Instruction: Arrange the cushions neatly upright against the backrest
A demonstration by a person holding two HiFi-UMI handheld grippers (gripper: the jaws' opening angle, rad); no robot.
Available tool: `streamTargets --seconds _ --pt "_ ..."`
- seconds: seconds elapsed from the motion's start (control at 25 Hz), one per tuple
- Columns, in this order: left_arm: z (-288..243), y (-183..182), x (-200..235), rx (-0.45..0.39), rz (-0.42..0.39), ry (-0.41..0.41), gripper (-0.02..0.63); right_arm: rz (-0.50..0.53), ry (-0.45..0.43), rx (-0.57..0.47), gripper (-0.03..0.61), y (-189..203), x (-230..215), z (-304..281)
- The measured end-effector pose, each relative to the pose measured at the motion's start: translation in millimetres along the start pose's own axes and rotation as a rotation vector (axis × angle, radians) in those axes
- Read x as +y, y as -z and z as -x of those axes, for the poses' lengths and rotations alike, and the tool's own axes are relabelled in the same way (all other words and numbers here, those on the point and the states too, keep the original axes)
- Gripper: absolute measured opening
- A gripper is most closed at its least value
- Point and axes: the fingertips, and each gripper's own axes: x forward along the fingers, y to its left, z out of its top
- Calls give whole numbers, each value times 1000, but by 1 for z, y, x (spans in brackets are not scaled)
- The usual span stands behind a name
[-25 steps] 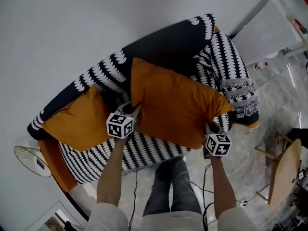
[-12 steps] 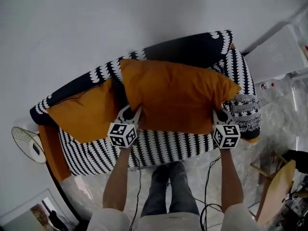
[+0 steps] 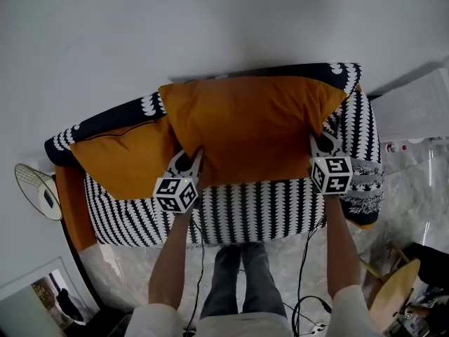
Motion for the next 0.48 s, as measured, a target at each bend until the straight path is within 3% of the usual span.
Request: streamTargets --seconds 0.24,0.48 --pt "-19 21 1 43 20 -10 107 9 -21 52 39 18 -16 -31" --pt "-30 81 9 182 62 -45 132 3 -27 139 53 59 -27 -51"
